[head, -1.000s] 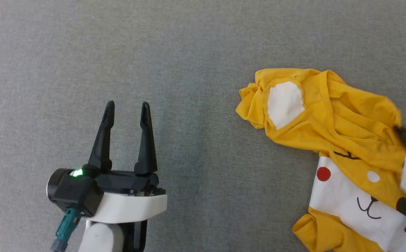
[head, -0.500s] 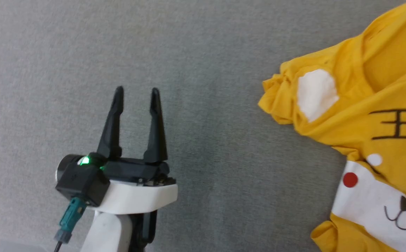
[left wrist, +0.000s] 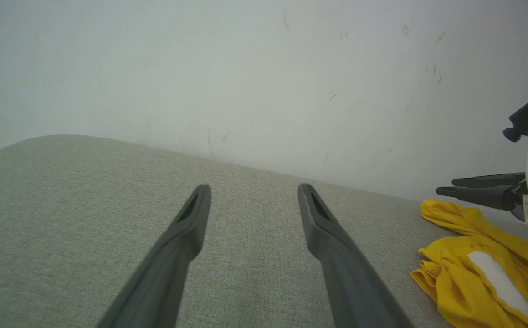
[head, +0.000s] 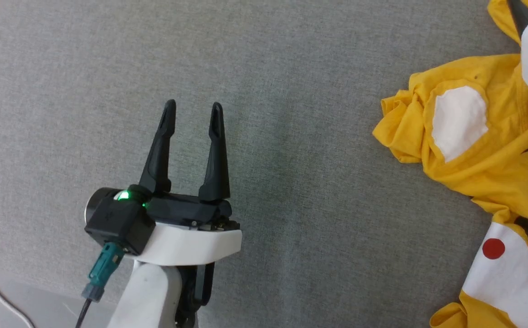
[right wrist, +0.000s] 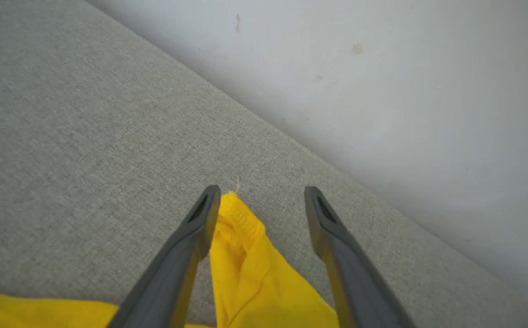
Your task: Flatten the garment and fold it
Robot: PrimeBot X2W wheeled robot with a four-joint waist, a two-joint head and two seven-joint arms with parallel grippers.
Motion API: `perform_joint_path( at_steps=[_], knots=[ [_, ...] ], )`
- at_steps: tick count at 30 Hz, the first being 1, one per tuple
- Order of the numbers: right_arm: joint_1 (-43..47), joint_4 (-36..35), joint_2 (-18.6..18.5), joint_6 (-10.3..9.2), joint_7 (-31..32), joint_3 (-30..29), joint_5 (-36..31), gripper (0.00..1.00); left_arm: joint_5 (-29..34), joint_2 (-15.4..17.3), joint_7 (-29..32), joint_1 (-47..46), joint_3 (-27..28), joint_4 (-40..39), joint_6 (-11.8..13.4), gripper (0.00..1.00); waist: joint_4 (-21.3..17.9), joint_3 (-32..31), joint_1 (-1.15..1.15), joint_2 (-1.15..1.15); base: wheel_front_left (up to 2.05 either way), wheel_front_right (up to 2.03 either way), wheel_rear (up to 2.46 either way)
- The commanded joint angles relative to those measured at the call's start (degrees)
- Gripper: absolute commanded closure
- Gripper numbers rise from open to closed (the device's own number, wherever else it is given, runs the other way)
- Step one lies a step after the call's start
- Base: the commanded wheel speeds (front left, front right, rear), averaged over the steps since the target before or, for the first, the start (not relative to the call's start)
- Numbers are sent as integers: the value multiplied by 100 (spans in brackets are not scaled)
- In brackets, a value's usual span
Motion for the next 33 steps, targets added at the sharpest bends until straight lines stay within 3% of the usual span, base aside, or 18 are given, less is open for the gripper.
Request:
perform_joint_path(
  at_steps=[1, 8, 13, 18, 24, 30, 31, 32, 33],
  knots=[
    [-92, -82, -4, -6, -66, -35, 132, 0, 23, -9, -28, -21, 37, 34, 7, 0, -125, -184, -1, 0, 0, 0, 0],
    [625, -1143, 14, -6, 124, -327, 849, 0, 149, -9, -28, 267, 261, 144, -100, 0, -529, -817, -1, 0, 0, 0, 0],
    [1735, -2268, 116, -6, 568, -500, 1273, 0, 232, -9, -28, 528, 455, 141, -182, 0, -812, -1113, -1, 0, 0, 0, 0],
    [2765, -3029, 141, -6, 1309, -335, 1461, 0, 228, -9, -28, 628, 478, 125, -254, 0, -854, -1181, -1, 0, 0, 0, 0],
    [3423, -3142, -88, -6, 1990, 48, 1369, 0, 149, -9, -28, 623, 386, 156, -288, 0, -638, -1137, -1, 0, 0, 0, 0],
    [3282, -2682, -273, -6, 1820, 691, 1138, 0, 106, -9, -28, 567, 359, 147, -267, 0, -409, -1001, -1, 0, 0, 0, 0],
    [3227, -2554, -262, -6, 1782, 778, 1132, 25, 97, -9, -28, 554, 357, 148, -260, 0, -391, -991, -1, 0, 0, 0, 0],
    [3159, -2449, -254, -6, 1729, 862, 1122, 57, 86, -9, -28, 538, 349, 151, -252, 0, -370, -979, -1, 0, 0, 0, 0],
    [3074, -2369, -263, -6, 1664, 959, 1096, 100, 75, -9, -28, 522, 344, 154, -244, 0, -359, -972, -1, 0, 0, 0, 0]
  ],
)
